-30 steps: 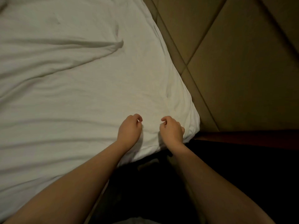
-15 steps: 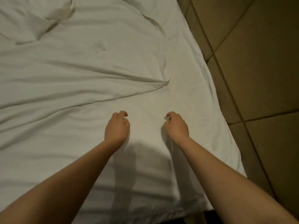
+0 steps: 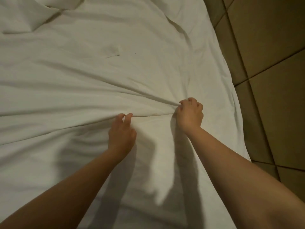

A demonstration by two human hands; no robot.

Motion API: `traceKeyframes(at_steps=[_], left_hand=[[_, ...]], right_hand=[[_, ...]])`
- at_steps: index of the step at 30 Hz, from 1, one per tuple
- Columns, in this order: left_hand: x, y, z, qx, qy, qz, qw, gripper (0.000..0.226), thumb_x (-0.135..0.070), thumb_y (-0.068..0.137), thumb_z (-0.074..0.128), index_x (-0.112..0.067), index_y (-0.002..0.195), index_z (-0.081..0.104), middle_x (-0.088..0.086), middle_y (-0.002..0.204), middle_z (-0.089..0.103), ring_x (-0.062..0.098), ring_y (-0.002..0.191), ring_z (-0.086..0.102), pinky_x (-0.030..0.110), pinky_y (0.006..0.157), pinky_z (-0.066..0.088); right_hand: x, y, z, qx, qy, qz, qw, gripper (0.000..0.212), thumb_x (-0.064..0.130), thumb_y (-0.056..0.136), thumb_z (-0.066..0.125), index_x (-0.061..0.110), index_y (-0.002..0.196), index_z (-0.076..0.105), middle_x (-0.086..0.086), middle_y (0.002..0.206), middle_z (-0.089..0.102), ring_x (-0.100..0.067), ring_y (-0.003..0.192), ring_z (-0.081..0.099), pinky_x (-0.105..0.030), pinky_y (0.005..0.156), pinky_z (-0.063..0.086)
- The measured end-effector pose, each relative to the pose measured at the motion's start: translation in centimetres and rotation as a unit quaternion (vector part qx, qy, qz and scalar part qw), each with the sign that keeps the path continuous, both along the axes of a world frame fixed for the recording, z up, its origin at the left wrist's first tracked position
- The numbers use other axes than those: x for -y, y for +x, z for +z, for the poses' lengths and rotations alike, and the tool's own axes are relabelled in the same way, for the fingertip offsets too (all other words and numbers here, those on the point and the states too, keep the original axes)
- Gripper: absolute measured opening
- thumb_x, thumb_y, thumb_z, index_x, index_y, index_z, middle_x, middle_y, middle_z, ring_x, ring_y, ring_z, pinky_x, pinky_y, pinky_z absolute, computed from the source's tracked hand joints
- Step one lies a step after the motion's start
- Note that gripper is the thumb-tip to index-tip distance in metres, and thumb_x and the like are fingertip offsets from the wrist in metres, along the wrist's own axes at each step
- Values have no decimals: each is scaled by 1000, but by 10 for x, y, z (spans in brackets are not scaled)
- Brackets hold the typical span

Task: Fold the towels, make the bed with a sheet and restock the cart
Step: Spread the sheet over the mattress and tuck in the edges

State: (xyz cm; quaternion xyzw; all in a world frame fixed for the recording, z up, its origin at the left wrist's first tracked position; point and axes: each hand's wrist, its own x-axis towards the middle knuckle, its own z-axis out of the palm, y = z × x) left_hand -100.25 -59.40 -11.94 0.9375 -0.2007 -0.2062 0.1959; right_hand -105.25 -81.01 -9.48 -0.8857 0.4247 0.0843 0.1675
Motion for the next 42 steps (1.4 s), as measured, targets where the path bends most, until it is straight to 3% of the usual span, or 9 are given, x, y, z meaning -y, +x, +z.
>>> traceKeyframes(at_steps=[9,13,16,22,28,31,35,38,42], left_hand=[[37,30,19,54,29,1,998,65,-18,85,62,-19,144,35,12,123,44,32,111,41,43,91,36],[46,38,10,159,16,-120,980,49,-7,59,79,-15,106,69,18,108,61,38,91,57,44,73,44],[46,49,4,188,38,-171,966,24,-7,52,85,-16,66,68,6,72,64,29,68,60,39,66,43],[39,33,10,131,-47,-141,980,13,-6,72,68,-15,65,63,3,61,56,26,55,54,30,57,33],[22,-12,16,-3,-99,-90,991,13,-14,84,64,-6,75,70,10,72,60,27,70,55,31,58,35],[19,-34,18,-33,-88,-98,991,19,-22,89,59,-8,83,69,7,82,60,28,76,58,31,61,36],[19,-46,16,-78,-9,-133,988,24,-32,95,50,-16,98,67,-1,95,59,17,89,57,26,68,33],[22,-45,18,-99,-8,-147,984,23,-30,95,51,-13,93,66,-1,85,55,18,85,55,25,67,32],[21,-36,22,-119,-64,-91,987,23,-25,96,49,-11,103,66,7,97,63,23,91,59,30,77,42]], right_hand=[[5,-43,1,53,-33,54,997,17,21,95,49,18,100,65,3,110,63,-23,116,40,-33,91,25],[6,-73,-9,-42,-29,37,998,17,24,96,49,25,97,66,10,117,60,-18,122,36,-32,94,21],[0,-62,-7,-7,-41,15,999,21,15,94,48,18,106,66,2,126,56,-22,123,38,-32,95,24],[-31,12,20,187,5,28,982,40,2,83,47,13,121,57,-4,125,56,-24,121,44,-30,102,25],[-40,36,17,-200,99,271,936,44,23,83,50,25,126,46,-3,117,56,-28,109,55,-38,82,33],[-36,15,20,-266,175,281,905,58,32,83,56,26,137,34,-1,112,58,-23,104,54,-33,81,39],[-38,-21,12,-299,210,288,885,9,37,89,52,28,92,55,6,94,60,-15,90,55,-27,74,37],[-45,-41,5,-162,164,242,942,12,24,86,48,23,77,56,6,80,57,-16,77,55,-30,69,41],[-56,-27,7,29,114,162,980,31,19,90,50,14,121,55,-3,118,55,-22,105,51,-34,88,44]])
